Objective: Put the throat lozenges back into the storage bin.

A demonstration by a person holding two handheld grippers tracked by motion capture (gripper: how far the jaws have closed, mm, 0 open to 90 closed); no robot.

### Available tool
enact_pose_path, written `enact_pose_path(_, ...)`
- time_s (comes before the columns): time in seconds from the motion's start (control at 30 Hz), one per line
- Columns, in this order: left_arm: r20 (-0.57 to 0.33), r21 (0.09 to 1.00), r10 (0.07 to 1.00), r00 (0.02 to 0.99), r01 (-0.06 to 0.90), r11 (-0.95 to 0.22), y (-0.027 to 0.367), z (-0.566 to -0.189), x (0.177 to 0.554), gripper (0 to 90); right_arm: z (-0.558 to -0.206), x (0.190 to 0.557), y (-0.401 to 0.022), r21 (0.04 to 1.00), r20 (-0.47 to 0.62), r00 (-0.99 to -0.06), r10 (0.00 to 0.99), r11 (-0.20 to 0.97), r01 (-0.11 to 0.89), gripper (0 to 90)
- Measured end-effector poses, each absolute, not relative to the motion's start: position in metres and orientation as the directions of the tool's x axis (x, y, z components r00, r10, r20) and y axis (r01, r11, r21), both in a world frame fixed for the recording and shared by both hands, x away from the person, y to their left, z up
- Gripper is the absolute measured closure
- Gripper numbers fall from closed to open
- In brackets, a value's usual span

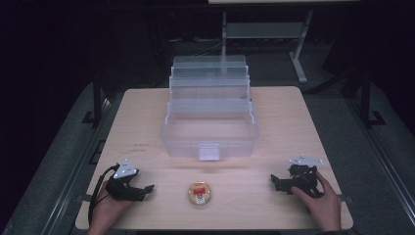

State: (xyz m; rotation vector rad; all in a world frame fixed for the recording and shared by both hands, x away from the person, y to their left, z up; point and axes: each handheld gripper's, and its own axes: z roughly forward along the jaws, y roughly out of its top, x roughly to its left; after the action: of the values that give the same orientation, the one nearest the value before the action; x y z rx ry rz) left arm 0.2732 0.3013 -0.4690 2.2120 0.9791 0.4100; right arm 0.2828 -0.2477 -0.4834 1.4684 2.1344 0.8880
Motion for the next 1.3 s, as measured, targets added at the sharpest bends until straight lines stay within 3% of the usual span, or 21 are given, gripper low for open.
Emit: enact_pose_path(1.3, -0.031, 0.593, 0.656, 0.754, 0.542, -0.595, 0.280, -0.430, 0.275, 14.2, -0.484, 0.283, -0.248, 0.697, 0.027, -0.369, 0.929, 0.247, 0.673, 0.0)
